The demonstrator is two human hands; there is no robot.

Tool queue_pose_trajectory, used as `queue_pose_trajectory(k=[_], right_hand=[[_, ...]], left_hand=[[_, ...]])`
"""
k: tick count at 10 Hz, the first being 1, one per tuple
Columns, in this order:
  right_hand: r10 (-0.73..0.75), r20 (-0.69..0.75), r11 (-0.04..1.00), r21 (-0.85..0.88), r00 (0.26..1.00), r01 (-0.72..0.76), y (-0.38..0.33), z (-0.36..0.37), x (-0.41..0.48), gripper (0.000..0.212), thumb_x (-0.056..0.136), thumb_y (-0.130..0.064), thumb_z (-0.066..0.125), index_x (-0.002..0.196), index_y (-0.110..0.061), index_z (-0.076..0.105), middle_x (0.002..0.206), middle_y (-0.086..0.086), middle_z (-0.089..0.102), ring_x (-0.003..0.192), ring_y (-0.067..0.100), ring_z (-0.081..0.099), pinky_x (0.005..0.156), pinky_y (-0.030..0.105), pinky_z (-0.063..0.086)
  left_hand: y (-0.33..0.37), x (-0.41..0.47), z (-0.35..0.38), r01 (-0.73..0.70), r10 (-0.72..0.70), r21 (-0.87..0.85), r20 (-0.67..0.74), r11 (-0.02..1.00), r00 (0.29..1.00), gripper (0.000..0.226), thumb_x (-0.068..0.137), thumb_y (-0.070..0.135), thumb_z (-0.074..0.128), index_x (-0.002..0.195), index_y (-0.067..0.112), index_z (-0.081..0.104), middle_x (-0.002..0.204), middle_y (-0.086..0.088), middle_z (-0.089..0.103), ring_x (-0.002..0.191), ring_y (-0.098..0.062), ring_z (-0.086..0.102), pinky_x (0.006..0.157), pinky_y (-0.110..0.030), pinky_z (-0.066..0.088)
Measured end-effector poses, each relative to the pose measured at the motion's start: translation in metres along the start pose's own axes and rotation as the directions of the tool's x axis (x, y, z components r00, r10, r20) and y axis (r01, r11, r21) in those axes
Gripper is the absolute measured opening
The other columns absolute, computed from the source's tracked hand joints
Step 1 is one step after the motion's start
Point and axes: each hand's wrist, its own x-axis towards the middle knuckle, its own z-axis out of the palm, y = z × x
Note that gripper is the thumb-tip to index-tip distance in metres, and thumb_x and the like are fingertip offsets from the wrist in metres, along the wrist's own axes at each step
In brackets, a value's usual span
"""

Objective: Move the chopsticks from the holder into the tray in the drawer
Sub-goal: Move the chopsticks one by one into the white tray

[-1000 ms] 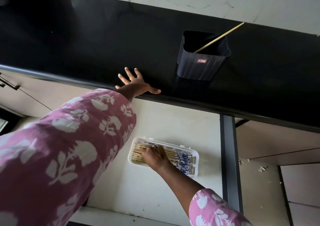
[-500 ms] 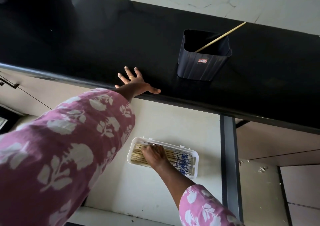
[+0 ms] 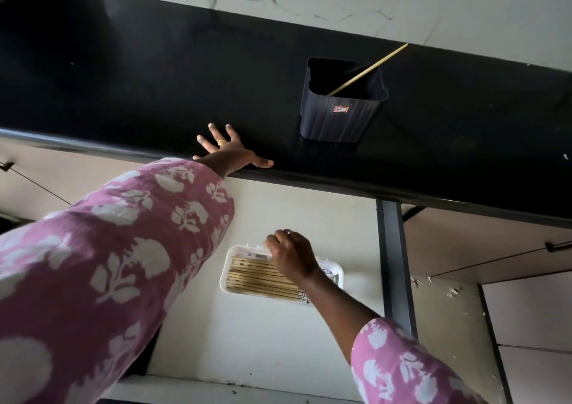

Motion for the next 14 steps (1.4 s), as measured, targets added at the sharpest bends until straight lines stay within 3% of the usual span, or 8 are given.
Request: queue_pose_trajectory(k=[2, 5, 6, 8, 9, 11, 13, 14], right_hand=[[0.075, -0.437, 0.997, 0.040, 0.896, -0.064, 0.042, -0.045, 0.025, 0.024, 0.085, -0.016, 0.058, 0.063, -0.009, 0.065, 0.056, 0.005, 0.059, 0.049, 0.024, 0.058, 0.046, 0.027, 0.046], [0.158, -0.779, 0.972, 0.014, 0.606, -0.235, 0.123, -0.135, 0.096, 0.014, 0.081, -0.008, 0.069, 0.069, -0.002, 0.067, 0.063, 0.014, 0.064, 0.057, 0.029, 0.063, 0.059, 0.034, 0.047], [0.314, -0.760, 0.926, 0.112, 0.568, -0.361, 0.149, -0.158, 0.122, 0.021, 0.087, -0.016, 0.062, 0.076, 0.001, 0.067, 0.075, 0.020, 0.066, 0.071, 0.034, 0.065, 0.070, 0.036, 0.043], [0.860, -0.167, 0.502, 0.442, 0.482, -0.743, 0.202, -0.176, 0.173, 0.053, 0.091, -0.044, 0.053, 0.111, 0.004, 0.062, 0.121, 0.024, 0.059, 0.116, 0.036, 0.053, 0.098, 0.039, 0.040], [0.885, 0.120, 0.281, 0.634, 0.450, -0.720, 0.220, -0.172, 0.191, 0.057, 0.084, -0.050, 0.062, 0.112, 0.000, 0.062, 0.120, 0.016, 0.063, 0.112, 0.032, 0.059, 0.083, 0.033, 0.047], [0.874, 0.146, 0.227, 0.721, 0.463, -0.655, 0.234, -0.168, 0.205, 0.043, 0.084, -0.037, 0.067, 0.110, -0.002, 0.067, 0.108, 0.010, 0.067, 0.102, 0.022, 0.061, 0.091, 0.033, 0.049], [0.911, 0.268, -0.091, 0.872, 0.314, -0.480, 0.237, -0.183, 0.211, 0.019, 0.077, -0.016, 0.077, 0.079, -0.005, 0.062, 0.088, 0.005, 0.061, 0.077, 0.015, 0.057, 0.069, 0.024, 0.047], [0.930, 0.227, -0.086, 0.899, 0.290, -0.430, 0.233, -0.187, 0.214, 0.017, 0.076, -0.008, 0.077, 0.084, -0.001, 0.064, 0.075, 0.003, 0.059, 0.075, 0.015, 0.058, 0.068, 0.021, 0.047]], left_hand=[[0.001, -0.008, -0.001, -0.011, 0.011, -0.009, -0.007, 1.000, 1.000, 0.142, 0.049, 0.072, 0.074, 0.147, 0.025, -0.017, 0.151, -0.006, -0.034, 0.136, -0.045, -0.029, 0.104, -0.072, -0.001], [0.002, -0.005, -0.001, 0.010, -0.010, 0.004, 0.001, 1.000, 1.000, 0.143, 0.048, 0.072, 0.075, 0.146, 0.027, -0.019, 0.151, -0.004, -0.036, 0.136, -0.044, -0.029, 0.103, -0.072, -0.001], [0.001, -0.002, 0.000, 0.017, -0.017, 0.003, 0.003, 1.000, 1.000, 0.146, 0.045, 0.073, 0.075, 0.146, 0.027, -0.019, 0.151, -0.003, -0.036, 0.136, -0.043, -0.030, 0.102, -0.072, -0.001], [-0.001, 0.004, 0.004, 0.025, -0.026, 0.008, 0.010, 1.000, 1.000, 0.149, 0.040, 0.075, 0.075, 0.145, 0.030, -0.020, 0.150, -0.001, -0.037, 0.136, -0.041, -0.031, 0.102, -0.072, -0.002], [0.000, 0.006, 0.004, 0.048, -0.048, 0.018, 0.016, 0.999, 0.999, 0.150, 0.039, 0.076, 0.075, 0.145, 0.030, -0.021, 0.150, -0.001, -0.038, 0.137, -0.041, -0.030, 0.102, -0.072, -0.001], [0.003, 0.003, 0.002, 0.051, -0.051, 0.026, 0.017, 0.998, 0.999, 0.149, 0.042, 0.074, 0.075, 0.145, 0.029, -0.021, 0.149, -0.002, -0.039, 0.137, -0.041, -0.030, 0.103, -0.071, 0.000], [0.003, 0.000, 0.000, 0.046, -0.047, 0.025, 0.022, 0.999, 0.999, 0.147, 0.045, 0.074, 0.075, 0.145, 0.028, -0.022, 0.149, -0.003, -0.039, 0.137, -0.041, -0.030, 0.104, -0.071, 0.000], [0.003, 0.000, -0.001, 0.048, -0.049, 0.025, 0.023, 0.999, 0.999, 0.147, 0.045, 0.074, 0.075, 0.145, 0.028, -0.022, 0.149, -0.003, -0.039, 0.137, -0.041, -0.030, 0.104, -0.071, 0.000]])
